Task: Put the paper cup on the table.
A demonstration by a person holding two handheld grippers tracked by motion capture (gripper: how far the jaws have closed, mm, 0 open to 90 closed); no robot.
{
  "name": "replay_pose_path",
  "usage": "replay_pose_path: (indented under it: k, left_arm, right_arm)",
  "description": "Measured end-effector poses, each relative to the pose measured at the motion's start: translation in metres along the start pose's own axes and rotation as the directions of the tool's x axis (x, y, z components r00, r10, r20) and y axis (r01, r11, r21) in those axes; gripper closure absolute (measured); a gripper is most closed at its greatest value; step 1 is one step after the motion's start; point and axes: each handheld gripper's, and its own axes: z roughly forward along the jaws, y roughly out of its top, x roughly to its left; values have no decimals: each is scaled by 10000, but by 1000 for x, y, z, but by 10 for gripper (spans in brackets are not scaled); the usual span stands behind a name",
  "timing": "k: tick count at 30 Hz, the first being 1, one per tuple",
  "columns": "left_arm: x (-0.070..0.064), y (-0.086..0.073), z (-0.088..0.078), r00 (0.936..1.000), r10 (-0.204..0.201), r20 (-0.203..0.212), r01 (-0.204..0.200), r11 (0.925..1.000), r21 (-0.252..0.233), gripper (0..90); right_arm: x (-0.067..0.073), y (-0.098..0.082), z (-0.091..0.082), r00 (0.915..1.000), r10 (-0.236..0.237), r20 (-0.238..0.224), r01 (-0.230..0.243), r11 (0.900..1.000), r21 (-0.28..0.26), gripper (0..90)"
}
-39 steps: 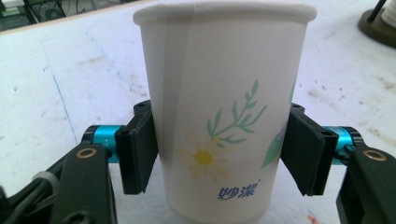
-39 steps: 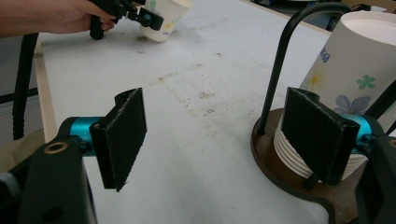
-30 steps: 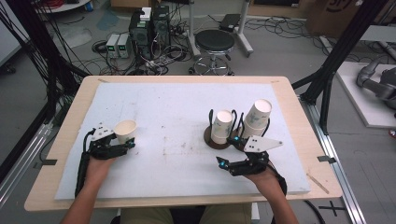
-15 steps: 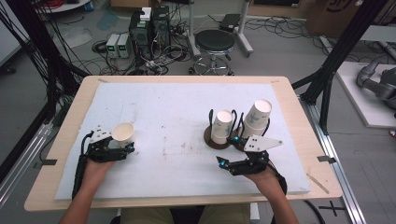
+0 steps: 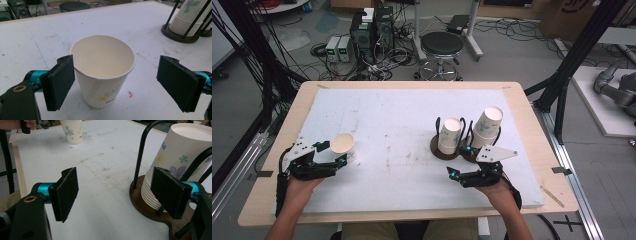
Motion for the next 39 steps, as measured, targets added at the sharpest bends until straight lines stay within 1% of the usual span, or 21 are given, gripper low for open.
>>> replay_pose_path:
  k: [4, 6, 8, 9, 10, 11, 13, 14, 15, 17, 18, 19, 20, 21, 24, 27, 31, 35, 39]
  left_arm:
    - [-2, 1, -14, 10000, -17, -73, 14, 9993, -372, 150]
    - [-4, 2, -20, 10000, 47, -82, -51, 9982, -589, 151]
    - [-7, 4, -26, 10000, -33, 59, 39, 9941, -1081, 152]
    - [-9, 5, -29, 9996, -92, 266, 129, 9899, -1414, 152]
    - [-10, 5, -30, 9990, -114, 423, 180, 9872, -1585, 152]
    - [-13, 6, -30, 9979, -97, 639, 215, 9822, -1867, 152]
    - [-15, 7, -29, 9962, 63, 873, 127, 9765, -2153, 152]
    - [-18, 8, -28, 9942, 134, 1066, 120, 9721, -2343, 152]
    - [-20, 9, -26, 9927, 213, 1190, 82, 9702, -2420, 152]
    - [-24, 10, -22, 9881, 314, 1503, 67, 9692, -2463, 152]
    - [-26, 10, -21, 9868, 363, 1580, 37, 9694, -2456, 152]
    - [-29, 10, -17, 9852, 384, 1670, 39, 9693, -2457, 153]
    - [-31, 9, -15, 9834, 374, 1775, 74, 9694, -2453, 153]
    - [-33, 9, -12, 9815, 364, 1879, 109, 9694, -2451, 153]
    - [-38, 10, -6, 9789, 412, 2000, 76, 9713, -2375, 154]
    - [-41, 9, -2, 9773, 436, 2073, 64, 9720, -2348, 154]
    - [-43, 6, -2, 9774, 593, 2031, -121, 9740, -2263, 154]
    - [-44, 4, -3, 9771, 720, 2000, -280, 9763, -2144, 156]
    - [-45, 3, -4, 9767, 727, 2022, -266, 9747, -2219, 158]
  right_arm:
    - [1, 0, -2, 10000, 7, 71, -7, 10000, -38, 231]
    - [1, -1, -3, 10000, 21, 85, -21, 10000, -24, 230]
    - [1, -1, -4, 9998, 0, 189, 1, 10000, -76, 231]
    - [1, -2, -5, 9998, 41, 199, -40, 10000, -76, 231]
    - [2, -2, -6, 9995, 24, 303, -21, 9999, -103, 230]
    - [2, -2, -7, 9993, 13, 378, -10, 10000, -98, 230]
    - [3, -4, -9, 9980, 17, 628, -16, 10000, -17, 230]
    - [3, -5, -9, 9969, -6, 792, 4, 10000, 21, 230]
    - [3, -6, -11, 9961, 71, 877, -76, 10000, 61, 231]
    - [2, -8, -12, 9940, 87, 1092, -98, 9999, 95, 231]
    - [2, -9, -13, 9928, 144, 1190, -160, 9998, 123, 231]
    - [1, -9, -13, 9924, 146, 1218, -158, 9998, 92, 230]
    - [0, -10, -14, 9925, 279, 1190, -290, 9996, 70, 231]
    - [0, -11, -15, 9919, 297, 1235, -304, 9995, 40, 231]
    - [-1, -11, -15, 9913, 329, 1276, -335, 9994, 24, 231]
    - [-2, -11, -17, 9898, 422, 1358, -421, 9991, -32, 231]
    - [-1, -11, -20, 9878, 542, 1461, -526, 9985, -153, 230]
    - [-1, -11, -19, 9866, 440, 1571, -431, 9990, -90, 231]
    - [2, -10, -20, 9853, 490, 1640, -479, 9988, -105, 230]
